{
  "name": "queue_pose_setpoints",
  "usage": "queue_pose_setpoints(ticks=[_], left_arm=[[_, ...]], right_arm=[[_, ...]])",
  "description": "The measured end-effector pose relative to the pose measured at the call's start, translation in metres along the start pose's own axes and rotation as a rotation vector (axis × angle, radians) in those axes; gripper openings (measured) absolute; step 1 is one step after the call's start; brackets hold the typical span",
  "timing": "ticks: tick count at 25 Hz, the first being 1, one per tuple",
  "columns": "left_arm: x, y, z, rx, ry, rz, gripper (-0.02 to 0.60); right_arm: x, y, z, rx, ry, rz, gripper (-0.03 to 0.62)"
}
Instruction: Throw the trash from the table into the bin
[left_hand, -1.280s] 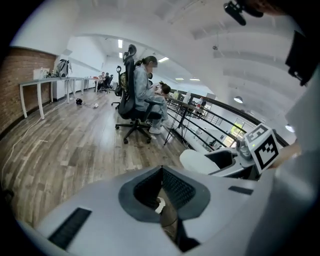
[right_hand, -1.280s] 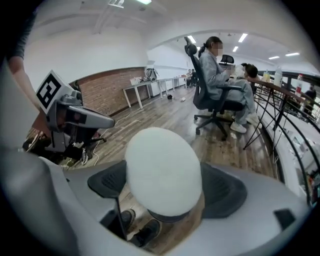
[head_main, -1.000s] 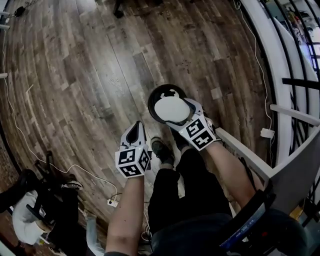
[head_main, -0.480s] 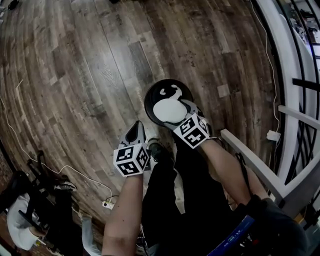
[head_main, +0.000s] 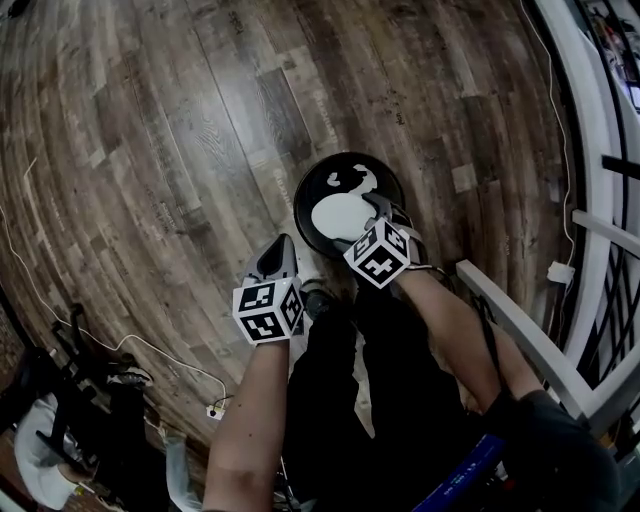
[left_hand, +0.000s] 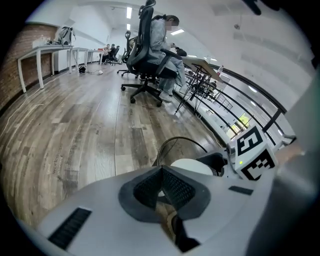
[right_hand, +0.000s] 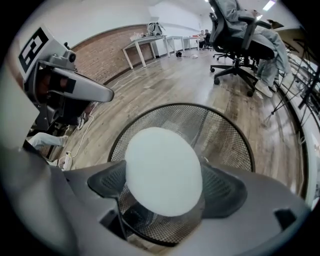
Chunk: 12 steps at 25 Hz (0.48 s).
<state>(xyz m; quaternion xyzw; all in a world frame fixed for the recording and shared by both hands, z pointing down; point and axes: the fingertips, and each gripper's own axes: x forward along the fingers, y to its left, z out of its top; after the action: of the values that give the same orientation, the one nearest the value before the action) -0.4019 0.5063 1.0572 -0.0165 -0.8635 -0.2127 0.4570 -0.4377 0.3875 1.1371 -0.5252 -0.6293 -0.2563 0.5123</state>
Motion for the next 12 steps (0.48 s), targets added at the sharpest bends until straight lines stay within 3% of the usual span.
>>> queue_pose_setpoints(ticks=[6,12], left_arm=[[-0.002,0.008,-0.004,-0.003,-0.011,0.003,0.011],[-0.043,0.007,0.005,-0.027,-0.015,0.024,0.011]], right_arm=[[0.023,0.003,-0.010,-0.046,0.074,-0.001,0.472],[-0.019,0.013,0.001,0.017,0.038,0.009,0.474]])
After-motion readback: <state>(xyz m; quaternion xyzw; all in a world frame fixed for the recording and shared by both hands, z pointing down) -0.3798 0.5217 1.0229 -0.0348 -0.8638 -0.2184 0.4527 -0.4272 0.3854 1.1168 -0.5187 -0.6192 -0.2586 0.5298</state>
